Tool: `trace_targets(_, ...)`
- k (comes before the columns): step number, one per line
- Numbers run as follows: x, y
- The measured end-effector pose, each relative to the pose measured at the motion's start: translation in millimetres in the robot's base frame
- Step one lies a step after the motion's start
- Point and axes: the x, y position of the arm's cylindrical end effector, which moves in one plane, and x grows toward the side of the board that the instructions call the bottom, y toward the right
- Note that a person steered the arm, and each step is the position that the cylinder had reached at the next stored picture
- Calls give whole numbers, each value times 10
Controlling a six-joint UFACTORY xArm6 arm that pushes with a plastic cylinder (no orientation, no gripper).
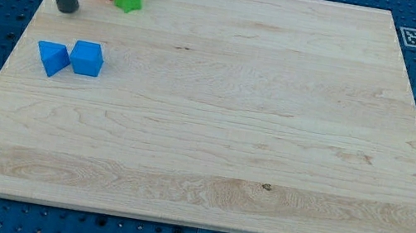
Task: Move the red circle to the right center of the board
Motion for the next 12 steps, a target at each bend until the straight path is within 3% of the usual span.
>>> trace_targets(4,-970,-95)
trace_targets(6,-878,275)
trace_targets(9,-467,257)
trace_targets(12,-323,257)
